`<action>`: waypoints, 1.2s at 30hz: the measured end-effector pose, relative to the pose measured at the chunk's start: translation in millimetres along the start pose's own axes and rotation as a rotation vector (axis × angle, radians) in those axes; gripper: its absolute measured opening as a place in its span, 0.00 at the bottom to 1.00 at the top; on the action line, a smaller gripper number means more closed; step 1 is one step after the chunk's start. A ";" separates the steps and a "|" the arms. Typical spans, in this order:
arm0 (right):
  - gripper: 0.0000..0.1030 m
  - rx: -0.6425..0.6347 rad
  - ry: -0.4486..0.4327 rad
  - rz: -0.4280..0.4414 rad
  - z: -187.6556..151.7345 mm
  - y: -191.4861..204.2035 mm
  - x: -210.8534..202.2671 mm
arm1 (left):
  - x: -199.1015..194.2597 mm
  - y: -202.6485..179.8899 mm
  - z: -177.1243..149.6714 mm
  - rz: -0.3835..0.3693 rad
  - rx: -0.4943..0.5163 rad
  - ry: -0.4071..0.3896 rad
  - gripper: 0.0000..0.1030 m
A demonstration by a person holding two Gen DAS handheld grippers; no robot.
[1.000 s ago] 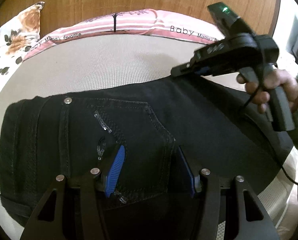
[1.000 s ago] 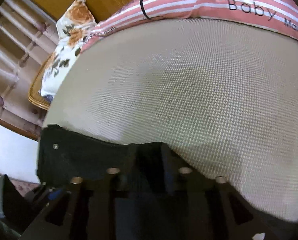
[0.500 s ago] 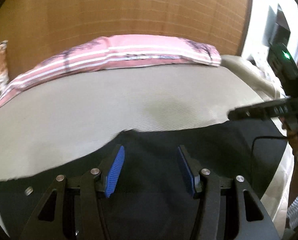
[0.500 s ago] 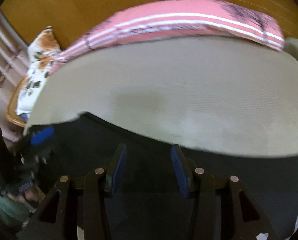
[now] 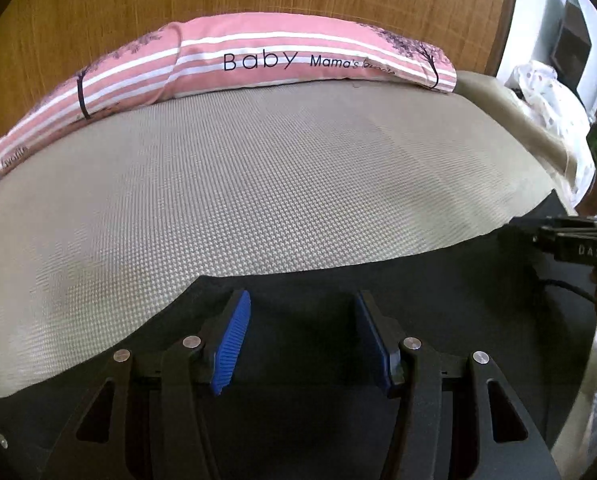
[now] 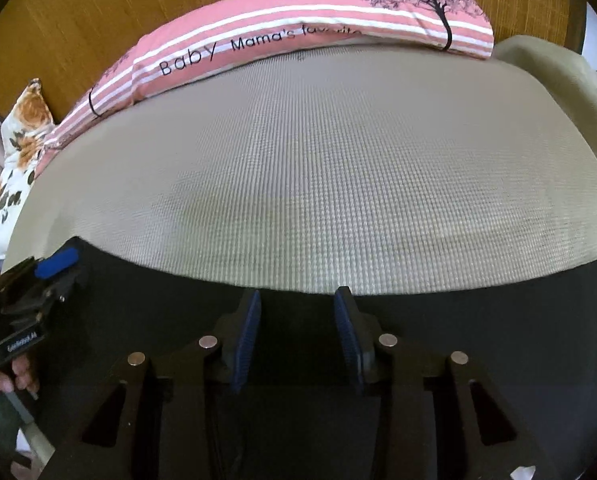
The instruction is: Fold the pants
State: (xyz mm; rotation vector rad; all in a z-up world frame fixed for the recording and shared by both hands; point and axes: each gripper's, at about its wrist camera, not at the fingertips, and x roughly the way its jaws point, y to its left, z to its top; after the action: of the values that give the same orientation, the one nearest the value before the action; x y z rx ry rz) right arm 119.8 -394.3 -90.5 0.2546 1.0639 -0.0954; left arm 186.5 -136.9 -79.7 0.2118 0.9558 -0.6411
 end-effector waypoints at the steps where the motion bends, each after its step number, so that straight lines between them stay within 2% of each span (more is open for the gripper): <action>1: 0.35 -0.006 -0.003 -0.006 0.0 0.4 0.1 | 1.0 0.7 0.9 0.001 -0.008 -0.002 0.54; 3: 0.36 -0.001 -0.006 -0.003 2.1 0.6 -1.0 | 2.3 3.2 4.0 -0.008 -0.035 -0.001 0.53; 5: 0.37 0.050 -0.016 0.048 4.2 -4.4 -8.2 | 3.0 1.8 6.6 -0.003 -0.041 0.007 0.53; 8: 0.37 0.154 -0.071 0.142 -1.5 -24.5 -39.3 | -5.6 -3.8 6.3 0.013 -0.025 0.010 0.54; 9: 0.38 0.168 -0.086 0.149 -4.1 -29.4 -48.8 | -9.6 -5.4 5.2 0.013 -0.026 0.011 0.54; 14: 0.42 0.289 -0.124 0.157 -36.4 -69.8 -96.3 | -34.8 -15.6 -10.9 0.001 -0.033 -0.001 0.54; 21: 0.42 0.543 -0.139 0.093 -111.4 -154.0 -142.8 | -64.0 -39.3 -47.1 -0.029 -0.036 0.021 0.55; 24: 0.42 0.668 -0.147 0.080 -142.7 -188.1 -152.0 | -69.5 -48.4 -62.8 -0.048 -0.053 0.044 0.55; 28: 0.42 0.771 -0.152 0.075 -170.5 -219.6 -151.9 | -72.5 -62.2 -74.9 -0.047 -0.039 0.060 0.55; 32: 0.42 0.851 -0.169 0.104 -185.2 -238.6 -143.6 | -74.6 -74.0 -80.9 -0.046 -0.027 0.070 0.55; 36: 0.40 0.889 -0.229 0.141 -185.0 -254.1 -136.8 | -70.5 -80.1 -86.2 -0.030 -0.012 0.091 0.55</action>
State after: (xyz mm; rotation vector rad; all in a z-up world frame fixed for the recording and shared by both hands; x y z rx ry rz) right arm -154.7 -599.4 -96.9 1.0915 0.7162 -0.4612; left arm 50.4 -133.6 -63.3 0.2174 1.0523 -0.6575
